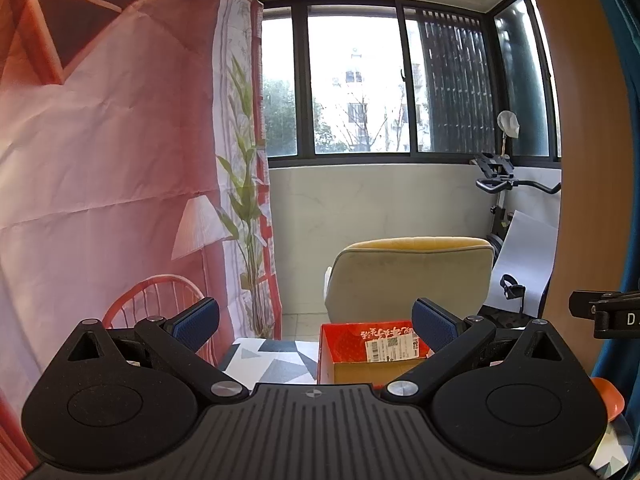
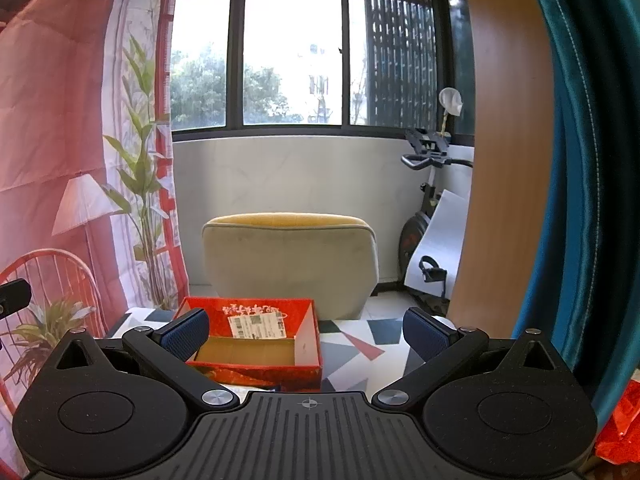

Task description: Organize soft objects

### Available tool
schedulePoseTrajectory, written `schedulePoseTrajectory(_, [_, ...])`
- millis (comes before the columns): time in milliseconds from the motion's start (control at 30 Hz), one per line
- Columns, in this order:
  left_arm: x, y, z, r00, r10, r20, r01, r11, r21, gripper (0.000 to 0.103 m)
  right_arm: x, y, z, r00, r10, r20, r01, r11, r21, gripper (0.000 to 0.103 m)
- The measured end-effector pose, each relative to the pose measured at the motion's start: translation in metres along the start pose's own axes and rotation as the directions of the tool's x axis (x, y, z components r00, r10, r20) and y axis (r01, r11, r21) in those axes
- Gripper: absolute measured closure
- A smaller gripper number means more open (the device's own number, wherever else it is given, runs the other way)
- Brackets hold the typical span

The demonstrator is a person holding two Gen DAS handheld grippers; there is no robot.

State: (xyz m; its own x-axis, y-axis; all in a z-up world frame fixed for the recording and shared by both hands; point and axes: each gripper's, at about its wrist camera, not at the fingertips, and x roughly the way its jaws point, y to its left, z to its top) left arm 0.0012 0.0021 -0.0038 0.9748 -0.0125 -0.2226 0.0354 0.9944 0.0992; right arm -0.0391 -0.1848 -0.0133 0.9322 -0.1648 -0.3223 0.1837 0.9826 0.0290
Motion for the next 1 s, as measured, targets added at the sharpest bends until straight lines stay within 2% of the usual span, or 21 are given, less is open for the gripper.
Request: schedulePoseTrajectory(1000, [0.0029, -0.0006, 0.0004, 1.0, -0.011, -0.016, 0.011, 1.0, -0.008, 0.0, -0.0026, -0.0003, -0.0005, 1.0, 0.007, -0.005, -0.007, 1.0, -0.004, 0.0])
